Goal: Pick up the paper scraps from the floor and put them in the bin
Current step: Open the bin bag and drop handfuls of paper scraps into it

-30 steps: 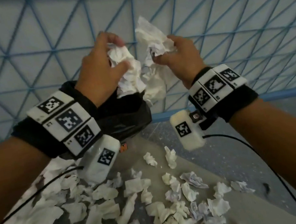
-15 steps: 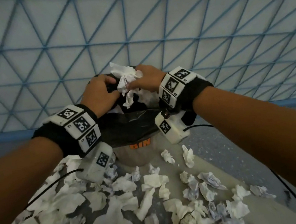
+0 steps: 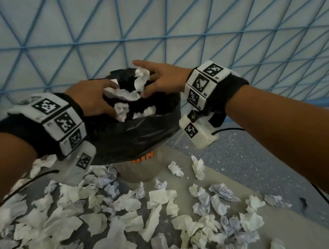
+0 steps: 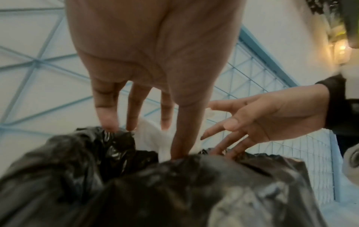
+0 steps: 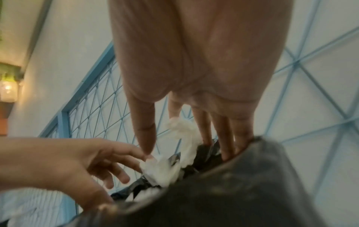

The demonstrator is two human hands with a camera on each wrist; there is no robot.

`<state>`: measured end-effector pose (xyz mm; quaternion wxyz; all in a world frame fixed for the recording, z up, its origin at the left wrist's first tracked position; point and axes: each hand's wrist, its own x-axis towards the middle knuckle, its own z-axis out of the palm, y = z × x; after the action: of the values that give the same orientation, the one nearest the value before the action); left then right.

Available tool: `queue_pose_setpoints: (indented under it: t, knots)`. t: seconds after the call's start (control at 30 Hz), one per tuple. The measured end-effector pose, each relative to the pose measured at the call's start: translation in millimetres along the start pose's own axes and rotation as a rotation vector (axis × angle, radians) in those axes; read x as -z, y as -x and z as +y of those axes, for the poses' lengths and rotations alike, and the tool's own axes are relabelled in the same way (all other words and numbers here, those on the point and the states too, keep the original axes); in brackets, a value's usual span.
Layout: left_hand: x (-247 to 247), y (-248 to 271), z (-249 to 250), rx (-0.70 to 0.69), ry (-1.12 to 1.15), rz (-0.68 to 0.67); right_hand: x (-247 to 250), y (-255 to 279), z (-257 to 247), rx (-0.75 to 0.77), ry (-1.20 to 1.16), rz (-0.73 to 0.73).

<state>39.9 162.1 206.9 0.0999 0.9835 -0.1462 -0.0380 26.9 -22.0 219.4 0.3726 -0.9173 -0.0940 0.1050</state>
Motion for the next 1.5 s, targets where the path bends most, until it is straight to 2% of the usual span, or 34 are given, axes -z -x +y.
queue_pose_setpoints:
  t: [0.07, 0.1, 0.17, 0.23, 0.27, 0.3, 0.33, 0.37, 0.43, 0.5, 0.57, 0.67, 0.77, 0.83, 0.9, 0.97, 1.07, 1.13, 1.2, 1.3, 1.4, 1.5]
  knots:
    - [8, 4, 7, 0.003, -0.044, 0.001, 8, 7, 7, 0.038, 0.083, -0.031]
    - [12, 6, 13, 0.003, -0.029, 0.045, 12, 11, 13, 0.06, 0.071, -0.012]
    - [14, 20, 33, -0.058, 0.089, 0.2, 18, 19, 29, 0.091, -0.069, 0.125]
    - [1, 38, 61, -0.274, 0.275, 0.383, 21, 26, 60, 0.068, -0.165, 0.366]
    - [-12, 48, 76, -0.412, 0.341, 0.416, 18, 29, 81, 0.011, -0.139, 0.453]
    - [-32, 56, 92, -0.532, 0.376, 0.376, 13, 33, 104, -0.077, -0.072, 0.484]
    - [-54, 64, 106, -0.609, 0.368, 0.266, 5, 37, 128, -0.179, 0.017, 0.444]
    - [-81, 68, 116, -0.63, 0.307, 0.114, -7, 43, 153, -0.281, 0.107, 0.337]
    - [-143, 62, 126, -0.548, 0.145, -0.215, -37, 55, 193, -0.443, 0.285, 0.031]
    - [-200, 45, 123, -0.413, 0.091, -0.416, -69, 67, 218, -0.506, 0.45, -0.205]
    - [-237, 28, 114, -0.296, 0.081, -0.482, -98, 73, 232, -0.486, 0.492, -0.323]
    - [-268, 22, 90, -0.172, -0.091, -0.635, -129, 79, 241, -0.486, 0.437, -0.459]
    - [-277, 28, 63, -0.206, -0.21, -0.723, -146, 93, 238, -0.415, 0.511, -0.59]
    - [-276, 32, 53, -0.235, -0.212, -0.712, -154, 99, 232, -0.306, 0.571, -0.592]
    - [-274, 35, 53, -0.245, -0.145, -0.624, -162, 100, 230, -0.217, 0.573, -0.498]
    - [-270, 37, 58, -0.254, -0.133, -0.562, -167, 97, 228, -0.191, 0.507, -0.415]
    - [-266, 42, 68, -0.218, -0.116, -0.489, -158, 92, 222, -0.264, 0.426, -0.375]
    - [-261, 43, 73, -0.258, -0.081, -0.443, -144, 90, 215, -0.3, 0.369, -0.27]
    - [-251, 47, 79, -0.199, 0.07, -0.384, -125, 89, 206, -0.305, 0.292, -0.096]
    - [-224, 53, 91, -0.193, 0.381, -0.252, -85, 90, 187, -0.326, 0.162, 0.164]
    - [-171, 61, 100, -0.276, 0.591, -0.056, -32, 92, 165, -0.29, -0.005, 0.466]
    - [-98, 68, 102, -0.395, 0.775, 0.153, 18, 88, 129, -0.169, -0.177, 0.746]
